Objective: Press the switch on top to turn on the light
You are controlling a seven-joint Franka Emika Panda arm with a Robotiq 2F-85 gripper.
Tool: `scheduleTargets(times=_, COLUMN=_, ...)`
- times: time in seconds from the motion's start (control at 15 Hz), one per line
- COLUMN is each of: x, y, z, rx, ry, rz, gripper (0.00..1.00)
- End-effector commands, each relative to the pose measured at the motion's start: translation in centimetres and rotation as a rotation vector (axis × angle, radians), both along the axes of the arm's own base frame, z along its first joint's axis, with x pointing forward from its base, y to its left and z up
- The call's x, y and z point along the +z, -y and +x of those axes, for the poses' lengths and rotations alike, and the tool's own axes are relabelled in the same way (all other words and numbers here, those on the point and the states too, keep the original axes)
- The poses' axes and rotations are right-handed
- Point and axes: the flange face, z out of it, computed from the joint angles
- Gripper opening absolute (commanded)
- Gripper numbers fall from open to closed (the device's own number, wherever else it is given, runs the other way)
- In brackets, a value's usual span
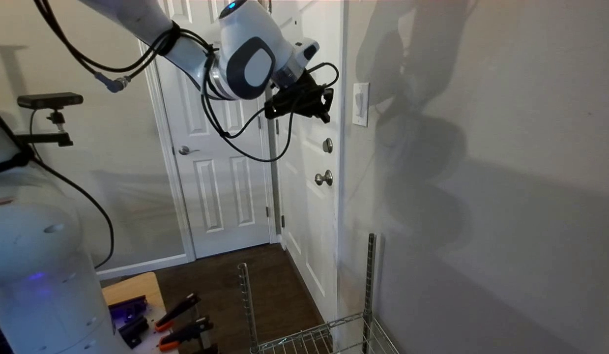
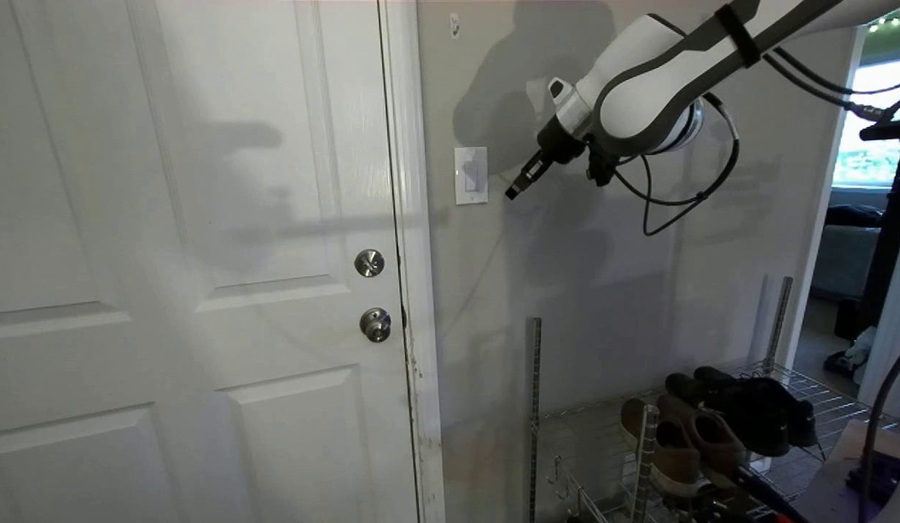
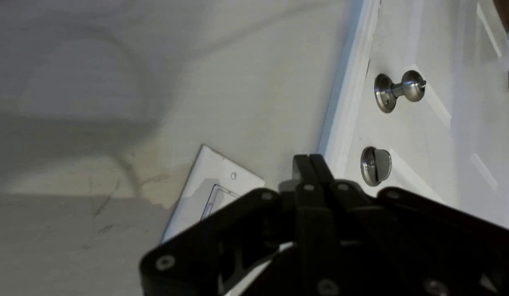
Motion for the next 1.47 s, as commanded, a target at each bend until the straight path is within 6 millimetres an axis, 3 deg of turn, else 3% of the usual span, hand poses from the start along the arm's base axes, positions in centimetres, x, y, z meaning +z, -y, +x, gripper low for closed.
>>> scheduleTargets(times=0.0, x=0.7, y=0.2, z=1.2, rx=0.026, ry=0.100, rz=-0.046, gripper=0.03)
scheduleTargets(times=0.67, x=1.9, y=0.4, z=4.4, rx=0.042, ry=0.207, rz=-0.114, gripper=0.03)
scheduleTargets(times=1.13, x=3.3, y=1.2, z=4.9, rx=0.039, ry=0.234, rz=-0.154, gripper=0.03)
scheduleTargets(times=1.4, x=2.3, y=-0.6, z=4.7, rx=0.066, ry=0.181, rz=-0.146, gripper=0.03)
